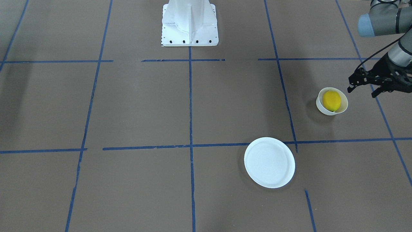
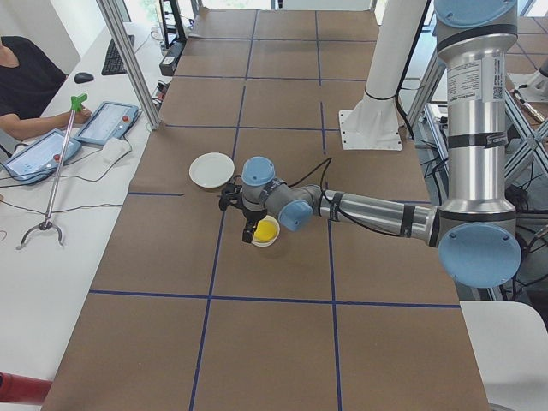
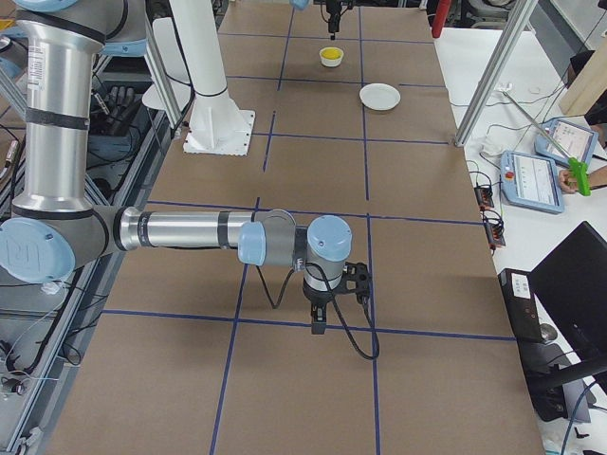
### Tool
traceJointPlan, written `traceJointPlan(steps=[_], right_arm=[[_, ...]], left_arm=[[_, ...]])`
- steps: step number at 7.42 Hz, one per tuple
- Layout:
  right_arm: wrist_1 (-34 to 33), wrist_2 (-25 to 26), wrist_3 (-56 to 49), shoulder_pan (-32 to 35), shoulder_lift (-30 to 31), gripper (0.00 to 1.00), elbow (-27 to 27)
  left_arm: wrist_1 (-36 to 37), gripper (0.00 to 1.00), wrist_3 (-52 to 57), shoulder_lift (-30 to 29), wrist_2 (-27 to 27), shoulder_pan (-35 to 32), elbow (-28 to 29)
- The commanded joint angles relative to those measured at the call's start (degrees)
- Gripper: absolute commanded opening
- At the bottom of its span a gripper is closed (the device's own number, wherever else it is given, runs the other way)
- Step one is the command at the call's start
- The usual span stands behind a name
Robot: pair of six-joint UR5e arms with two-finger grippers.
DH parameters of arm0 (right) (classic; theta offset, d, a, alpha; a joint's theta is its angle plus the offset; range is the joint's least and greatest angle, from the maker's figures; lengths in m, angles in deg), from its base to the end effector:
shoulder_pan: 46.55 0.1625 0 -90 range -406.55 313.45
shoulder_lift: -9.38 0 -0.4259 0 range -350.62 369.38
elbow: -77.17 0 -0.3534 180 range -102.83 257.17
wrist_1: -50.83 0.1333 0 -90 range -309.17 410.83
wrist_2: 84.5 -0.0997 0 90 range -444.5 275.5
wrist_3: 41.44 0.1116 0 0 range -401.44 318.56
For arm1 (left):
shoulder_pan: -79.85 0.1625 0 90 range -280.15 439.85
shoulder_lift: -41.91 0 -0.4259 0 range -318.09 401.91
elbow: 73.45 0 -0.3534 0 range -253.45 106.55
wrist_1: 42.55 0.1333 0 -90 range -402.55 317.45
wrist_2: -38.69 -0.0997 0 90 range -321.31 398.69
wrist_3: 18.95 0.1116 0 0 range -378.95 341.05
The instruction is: Move lemon from plate to bowl
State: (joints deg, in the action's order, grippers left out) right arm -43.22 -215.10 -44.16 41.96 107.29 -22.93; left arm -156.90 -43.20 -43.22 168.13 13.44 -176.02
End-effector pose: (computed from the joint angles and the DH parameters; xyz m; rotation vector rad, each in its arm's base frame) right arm 0.0505 -0.3929 0.6588 -0.0235 -0.7089 -0.0589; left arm 0.1206 -0.4321 0.5597 0.2191 0.8300 0.1816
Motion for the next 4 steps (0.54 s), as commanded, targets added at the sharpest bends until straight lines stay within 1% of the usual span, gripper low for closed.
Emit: traceJointPlan(steps=[1,2,3,4], right_arm=[[0.0,0.0,0.0,0.0,0.0,1.0,0.0],[0.0,0.0,0.0,0.0,0.0,1.0,0.0],[0.0,0.0,0.0,0.0,0.0,1.0,0.0],[0.0,0.0,0.0,0.0,0.0,1.0,0.0]], left_arm=[[18.5,1.0,11.4,-4.1,0.2,-5.4,-3.9],[22.6,1.0,16.2,-4.9,0.1,-8.9,-4.6],[25.7,1.0,17.2,-4.6,0.6,-12.0,-4.2],[26.0,1.0,17.2,-4.2,0.6,-14.2,-3.9]])
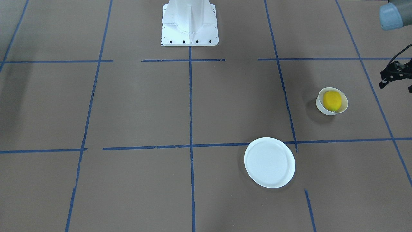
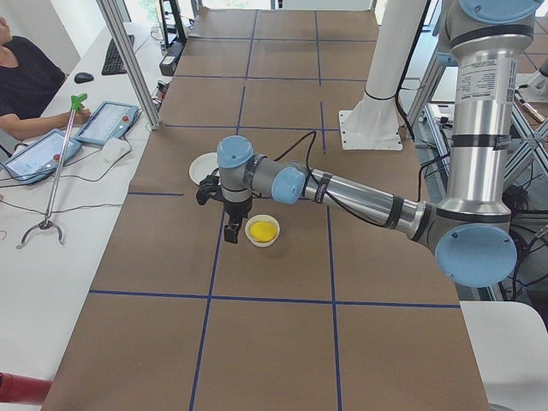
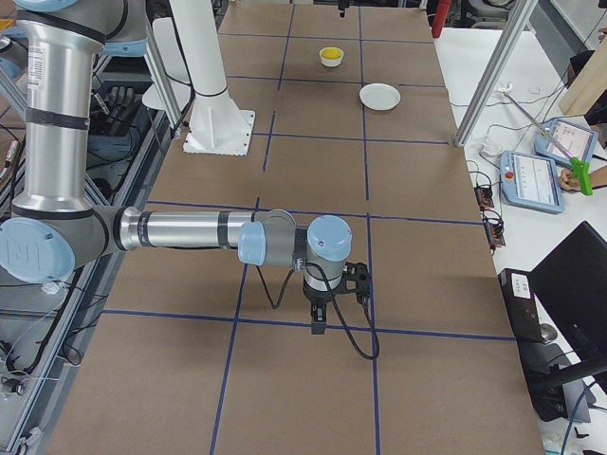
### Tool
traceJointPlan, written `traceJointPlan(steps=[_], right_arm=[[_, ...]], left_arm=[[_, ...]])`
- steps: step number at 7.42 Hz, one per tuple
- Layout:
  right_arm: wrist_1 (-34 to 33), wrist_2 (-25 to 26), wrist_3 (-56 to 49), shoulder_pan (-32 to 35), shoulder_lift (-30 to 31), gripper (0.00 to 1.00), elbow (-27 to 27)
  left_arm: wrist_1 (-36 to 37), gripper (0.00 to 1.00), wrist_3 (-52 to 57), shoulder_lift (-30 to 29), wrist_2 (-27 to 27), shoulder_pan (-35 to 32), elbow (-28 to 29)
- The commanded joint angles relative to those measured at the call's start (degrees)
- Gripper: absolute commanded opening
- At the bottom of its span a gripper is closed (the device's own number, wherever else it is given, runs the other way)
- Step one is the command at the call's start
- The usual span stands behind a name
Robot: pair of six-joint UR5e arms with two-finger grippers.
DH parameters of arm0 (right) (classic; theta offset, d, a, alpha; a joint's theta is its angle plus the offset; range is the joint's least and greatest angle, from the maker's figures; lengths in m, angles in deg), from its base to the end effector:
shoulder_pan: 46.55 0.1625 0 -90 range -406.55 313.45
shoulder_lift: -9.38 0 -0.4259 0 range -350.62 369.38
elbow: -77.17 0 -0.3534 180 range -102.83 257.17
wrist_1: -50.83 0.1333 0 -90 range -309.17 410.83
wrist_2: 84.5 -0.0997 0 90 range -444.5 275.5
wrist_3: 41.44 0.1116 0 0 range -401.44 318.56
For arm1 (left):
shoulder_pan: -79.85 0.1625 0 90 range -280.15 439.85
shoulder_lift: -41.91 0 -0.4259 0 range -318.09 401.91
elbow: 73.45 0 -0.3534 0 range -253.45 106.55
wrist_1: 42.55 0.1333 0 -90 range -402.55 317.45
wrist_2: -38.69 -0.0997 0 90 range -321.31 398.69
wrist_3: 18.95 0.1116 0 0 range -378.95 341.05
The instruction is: Move lemon from plate to bowl
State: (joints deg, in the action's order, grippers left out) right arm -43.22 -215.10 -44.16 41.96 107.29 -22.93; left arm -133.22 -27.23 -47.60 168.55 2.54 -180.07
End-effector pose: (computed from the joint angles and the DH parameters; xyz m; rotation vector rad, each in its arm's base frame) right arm 0.0505 -0.3929 0.6588 -0.0235 -0.7089 -0.0589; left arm 0.0399 -0.4585 0.5434 0.1510 0.7309 0.1753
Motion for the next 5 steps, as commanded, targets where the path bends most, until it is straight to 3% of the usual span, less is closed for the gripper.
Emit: traceJointPlan(steps=[1,2,3,4,5], right_arm=[[0.0,0.0,0.0,0.0,0.0,1.0,0.0],[0.0,0.0,0.0,0.0,0.0,1.0,0.0],[0.0,0.0,0.0,0.0,0.0,1.0,0.0],[0.0,0.0,0.0,0.0,0.0,1.0,0.0],[0.0,0.0,0.0,0.0,0.0,1.0,0.0]], left_arm=[[2.2,1.0,1.3,0.3,0.3,-7.5,2.4],[2.3,1.0,5.7,0.8,0.6,-9.2,5.0],[2.3,1.0,10.4,2.7,4.2,-9.4,6.8],[1.7,1.0,11.2,3.5,8.6,-9.5,8.9],[1.8,1.0,11.1,3.4,8.7,-10.0,9.1]])
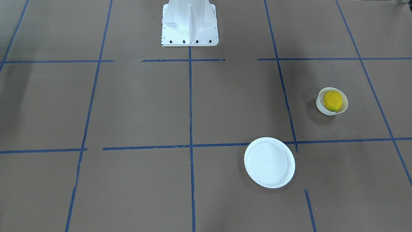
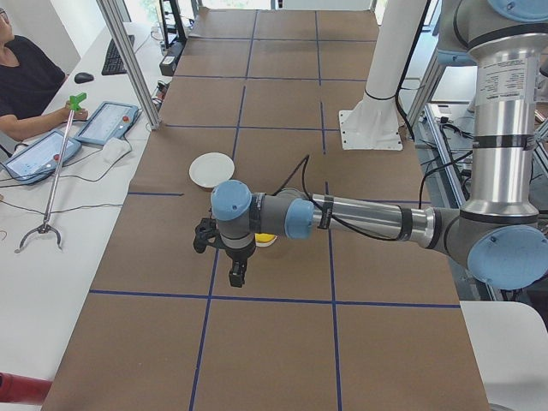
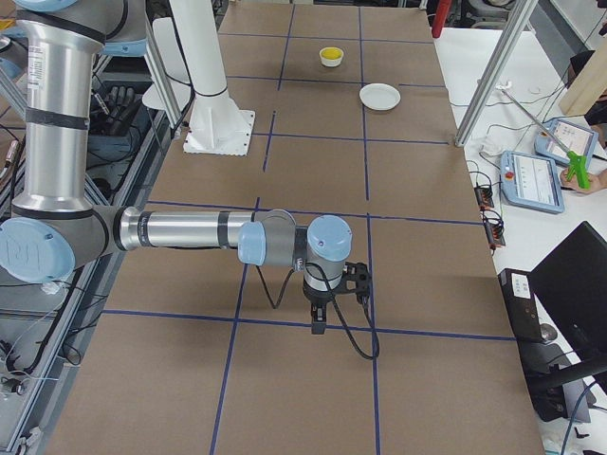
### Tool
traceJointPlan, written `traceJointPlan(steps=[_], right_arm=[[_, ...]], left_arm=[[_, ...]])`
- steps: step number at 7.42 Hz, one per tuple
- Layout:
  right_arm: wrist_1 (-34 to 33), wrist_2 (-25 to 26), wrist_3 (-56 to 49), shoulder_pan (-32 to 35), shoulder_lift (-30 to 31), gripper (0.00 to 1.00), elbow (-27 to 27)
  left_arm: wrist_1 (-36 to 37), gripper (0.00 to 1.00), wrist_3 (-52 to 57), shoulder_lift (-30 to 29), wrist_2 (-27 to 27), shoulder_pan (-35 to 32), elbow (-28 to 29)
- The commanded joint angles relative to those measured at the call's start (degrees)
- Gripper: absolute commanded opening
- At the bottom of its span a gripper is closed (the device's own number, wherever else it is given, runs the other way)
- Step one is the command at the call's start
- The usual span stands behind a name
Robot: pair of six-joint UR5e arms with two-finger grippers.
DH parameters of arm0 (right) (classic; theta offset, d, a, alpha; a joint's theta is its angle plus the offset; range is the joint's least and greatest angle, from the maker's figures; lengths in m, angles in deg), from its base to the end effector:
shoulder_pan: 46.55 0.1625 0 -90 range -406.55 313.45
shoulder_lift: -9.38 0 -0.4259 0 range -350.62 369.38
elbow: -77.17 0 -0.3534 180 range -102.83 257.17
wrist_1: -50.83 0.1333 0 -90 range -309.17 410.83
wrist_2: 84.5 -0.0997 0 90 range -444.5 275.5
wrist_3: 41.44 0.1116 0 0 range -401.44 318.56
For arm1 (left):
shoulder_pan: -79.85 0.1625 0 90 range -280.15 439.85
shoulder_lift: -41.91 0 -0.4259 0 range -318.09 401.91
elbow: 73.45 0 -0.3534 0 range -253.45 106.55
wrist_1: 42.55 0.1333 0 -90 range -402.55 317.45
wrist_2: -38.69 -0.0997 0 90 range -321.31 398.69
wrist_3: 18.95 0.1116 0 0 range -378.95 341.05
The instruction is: Move lemon from plate to bowl
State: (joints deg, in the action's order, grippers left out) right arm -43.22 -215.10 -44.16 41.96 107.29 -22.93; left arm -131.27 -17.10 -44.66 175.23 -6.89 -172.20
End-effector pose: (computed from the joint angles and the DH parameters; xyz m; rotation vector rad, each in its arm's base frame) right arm 0.0505 -0.3929 0.6588 -0.0235 -0.7089 -0.0589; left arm -0.0277 -0.4335 0.6244 0.0566 0.8131 0.1128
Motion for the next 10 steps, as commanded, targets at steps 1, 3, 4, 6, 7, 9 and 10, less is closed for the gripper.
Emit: traceJointPlan(steps=[1,3,4,6,7,9,10], right_arm=[[0.0,0.0,0.0,0.0,0.0,1.0,0.0],[0.0,0.0,0.0,0.0,0.0,1.0,0.0],[0.0,0.0,0.0,0.0,0.0,1.0,0.0],[0.0,0.0,0.0,0.0,0.0,1.0,0.0],[0.0,0.0,0.0,0.0,0.0,1.0,0.0],[0.0,0.0,0.0,0.0,0.0,1.0,0.0],[0.0,0.0,0.0,0.0,0.0,1.0,0.0]], left_arm=[[0.0,1.0,0.9,0.3,1.6,-1.0,1.4],[0.0,1.0,1.0,0.3,-0.8,-4.2,1.5],[0.1,1.0,1.0,0.3,-2.5,-4.5,1.5],[0.3,1.0,0.9,0.4,-2.4,-4.5,1.5],[0.3,1.0,1.0,0.4,-2.5,-4.5,1.5],[0.3,1.0,0.9,0.5,-2.5,-4.5,1.5],[0.3,1.0,0.9,0.5,-2.5,-4.5,1.5]])
